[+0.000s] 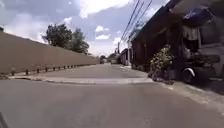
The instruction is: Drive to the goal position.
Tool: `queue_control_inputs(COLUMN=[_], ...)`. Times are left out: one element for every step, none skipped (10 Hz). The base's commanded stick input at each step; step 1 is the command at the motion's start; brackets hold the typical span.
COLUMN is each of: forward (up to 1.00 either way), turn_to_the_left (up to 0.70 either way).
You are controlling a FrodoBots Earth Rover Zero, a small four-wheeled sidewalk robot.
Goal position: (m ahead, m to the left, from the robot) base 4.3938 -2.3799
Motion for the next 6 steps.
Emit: queue_control_inputs(forward=[1.0, 1.0, 1.0, 1.0, 1.0, 1.0], turn_to_the_left=[0.01, 0.01, 0.01, 0.01, 0.01, 0.01])
